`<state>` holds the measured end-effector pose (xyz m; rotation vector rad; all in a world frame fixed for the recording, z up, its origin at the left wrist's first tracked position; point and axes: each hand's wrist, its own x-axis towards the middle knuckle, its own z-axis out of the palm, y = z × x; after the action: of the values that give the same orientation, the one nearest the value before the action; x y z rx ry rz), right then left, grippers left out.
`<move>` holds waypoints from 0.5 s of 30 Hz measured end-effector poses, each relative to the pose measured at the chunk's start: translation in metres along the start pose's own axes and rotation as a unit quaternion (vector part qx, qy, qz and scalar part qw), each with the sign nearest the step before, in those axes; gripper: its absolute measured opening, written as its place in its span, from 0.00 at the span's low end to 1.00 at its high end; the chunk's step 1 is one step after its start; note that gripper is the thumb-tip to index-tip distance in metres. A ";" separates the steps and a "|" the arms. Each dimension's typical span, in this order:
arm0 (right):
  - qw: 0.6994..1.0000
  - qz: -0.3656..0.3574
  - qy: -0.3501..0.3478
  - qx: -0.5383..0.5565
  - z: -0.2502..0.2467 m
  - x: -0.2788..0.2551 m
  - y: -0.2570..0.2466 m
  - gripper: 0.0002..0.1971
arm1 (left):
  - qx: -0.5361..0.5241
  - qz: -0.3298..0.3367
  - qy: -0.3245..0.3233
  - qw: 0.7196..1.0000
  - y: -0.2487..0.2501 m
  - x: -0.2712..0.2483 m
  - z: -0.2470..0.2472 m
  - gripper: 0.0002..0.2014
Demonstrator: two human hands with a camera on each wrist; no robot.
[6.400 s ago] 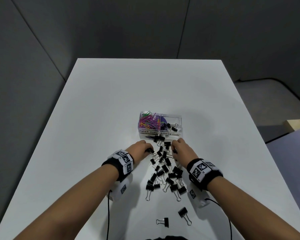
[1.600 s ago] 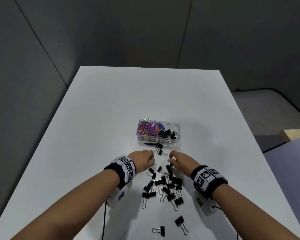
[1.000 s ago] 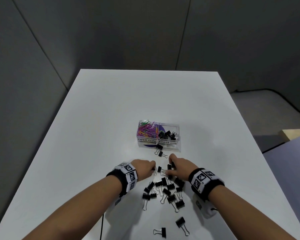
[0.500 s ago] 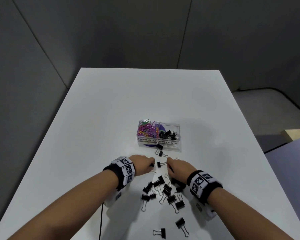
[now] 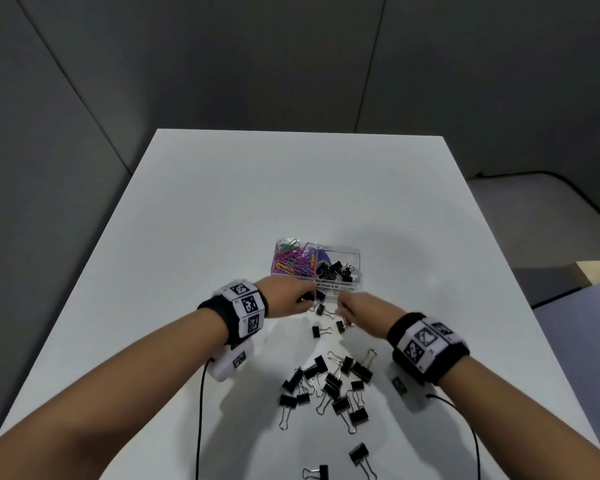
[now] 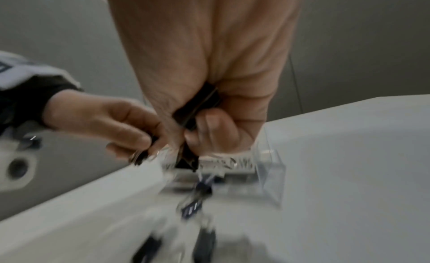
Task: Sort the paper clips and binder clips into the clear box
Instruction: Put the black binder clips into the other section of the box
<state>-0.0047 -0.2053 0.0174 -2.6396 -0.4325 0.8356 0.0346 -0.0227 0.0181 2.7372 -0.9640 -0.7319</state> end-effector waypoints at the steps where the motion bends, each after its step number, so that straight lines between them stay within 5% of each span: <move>1: 0.999 0.005 0.035 0.024 -0.012 0.004 0.001 0.09 | -0.001 -0.004 0.007 1.000 -0.002 0.003 -0.008 0.12; 5: 0.978 0.034 0.170 0.117 -0.045 0.027 0.006 0.08 | 0.018 -0.036 0.039 0.998 -0.009 0.016 -0.036 0.13; 10: 0.974 0.074 0.168 0.131 -0.046 0.049 0.006 0.08 | 0.046 -0.068 0.059 0.995 -0.008 0.032 -0.057 0.14; 15: 0.965 0.075 0.219 0.122 -0.039 0.039 0.009 0.10 | 0.048 -0.029 0.071 0.996 0.012 0.053 -0.055 0.14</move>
<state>0.0504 -0.2073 0.0241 -2.5418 -0.0108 0.2977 0.0910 -0.0667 0.0481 2.8661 -0.9153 -0.5033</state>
